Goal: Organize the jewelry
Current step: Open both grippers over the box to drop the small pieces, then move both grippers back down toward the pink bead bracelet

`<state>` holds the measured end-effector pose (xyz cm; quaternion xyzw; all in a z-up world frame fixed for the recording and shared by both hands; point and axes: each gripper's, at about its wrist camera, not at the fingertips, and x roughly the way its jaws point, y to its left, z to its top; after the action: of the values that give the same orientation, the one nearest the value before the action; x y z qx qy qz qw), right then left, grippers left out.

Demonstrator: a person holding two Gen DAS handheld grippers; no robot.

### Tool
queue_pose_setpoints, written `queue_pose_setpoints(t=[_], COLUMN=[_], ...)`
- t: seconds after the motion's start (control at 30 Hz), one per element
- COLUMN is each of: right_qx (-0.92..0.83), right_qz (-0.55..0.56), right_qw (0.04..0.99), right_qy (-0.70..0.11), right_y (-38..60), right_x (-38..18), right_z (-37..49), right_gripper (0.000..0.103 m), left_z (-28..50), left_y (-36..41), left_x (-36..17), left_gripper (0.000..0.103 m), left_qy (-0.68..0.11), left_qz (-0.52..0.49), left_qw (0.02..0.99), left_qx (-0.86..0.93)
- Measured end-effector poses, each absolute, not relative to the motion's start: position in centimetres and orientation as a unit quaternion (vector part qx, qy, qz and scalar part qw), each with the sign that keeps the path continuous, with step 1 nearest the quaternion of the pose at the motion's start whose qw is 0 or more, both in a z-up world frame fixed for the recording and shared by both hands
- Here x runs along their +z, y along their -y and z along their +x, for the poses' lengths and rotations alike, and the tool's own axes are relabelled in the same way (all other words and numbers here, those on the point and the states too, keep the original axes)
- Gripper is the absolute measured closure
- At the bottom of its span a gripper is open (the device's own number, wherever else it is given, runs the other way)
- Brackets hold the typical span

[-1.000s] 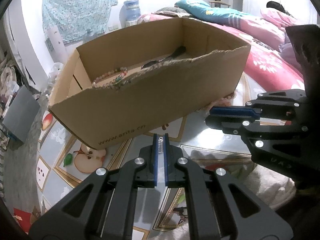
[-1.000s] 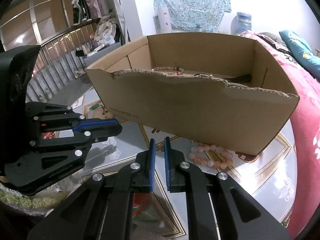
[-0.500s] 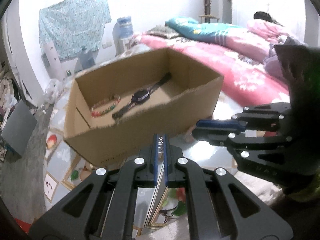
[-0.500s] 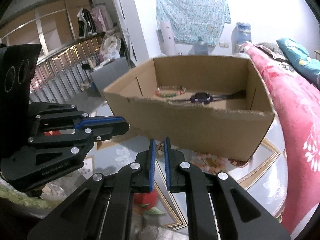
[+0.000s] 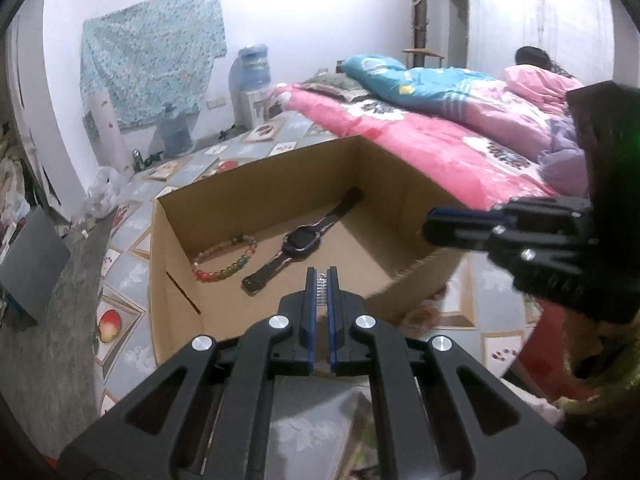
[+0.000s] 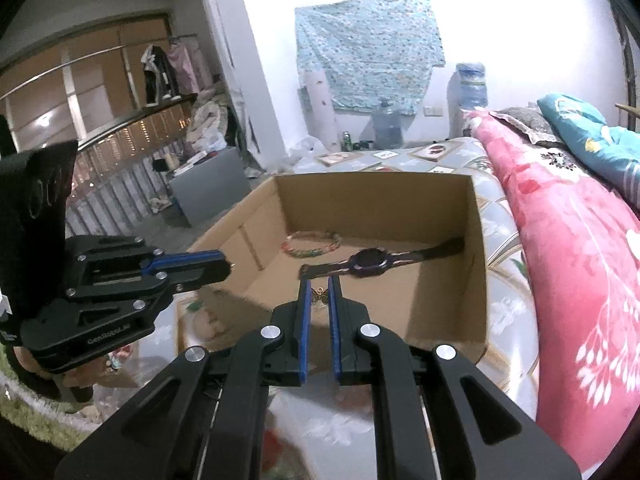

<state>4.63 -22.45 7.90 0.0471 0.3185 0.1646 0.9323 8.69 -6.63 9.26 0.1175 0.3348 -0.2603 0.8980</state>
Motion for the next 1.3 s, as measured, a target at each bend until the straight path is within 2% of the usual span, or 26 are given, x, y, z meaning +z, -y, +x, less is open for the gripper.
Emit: queue_pose_setpoints(t=[0.43, 0.6, 0.87, 0.9, 1.03, 1.1, 1.3], right_qx=[0.137, 0.130, 0.137, 0.141, 0.152, 0.158, 0.161], right_qz=[0.023, 0.035, 0.089, 0.096, 0.113, 0.119, 0.133], right_qw=[0.920, 0.918, 0.915, 0.915, 0.918, 0.921, 0.933], right_qy=[-0.367, -0.374, -0.368, -0.366, -0.349, -0.334, -0.292], right_y=[22.8, 23.7, 26.0, 26.3, 26.9, 27.2, 28.8], right_x=[5.9, 5.8, 5.8, 5.9, 7.0, 7.8, 10.1], right_z=[11.1, 12.1, 12.2, 12.1, 11.1, 10.1, 6.1], right_gripper=[0.094, 0.092, 0.087, 0.083, 0.076, 0.069, 0.067], left_z=[17.1, 18.4, 18.2, 18.1, 17.1, 16.4, 13.5], left_y=[9.2, 9.8, 8.9, 8.7, 8.2, 8.0, 6.7], left_x=[5.9, 5.5, 5.8, 6.0, 6.8, 7.2, 8.5], left_gripper=[0.099, 0.089, 0.087, 0.086, 0.078, 0.070, 0.051], left_qy=[-0.404, -0.406, -0.397, -0.395, -0.382, -0.375, -0.356], left_qz=[0.076, 0.064, 0.053, 0.052, 0.048, 0.046, 0.034], left_qw=[0.867, 0.866, 0.875, 0.876, 0.882, 0.885, 0.893], left_qx=[-0.280, -0.284, -0.273, -0.272, -0.273, -0.274, -0.274])
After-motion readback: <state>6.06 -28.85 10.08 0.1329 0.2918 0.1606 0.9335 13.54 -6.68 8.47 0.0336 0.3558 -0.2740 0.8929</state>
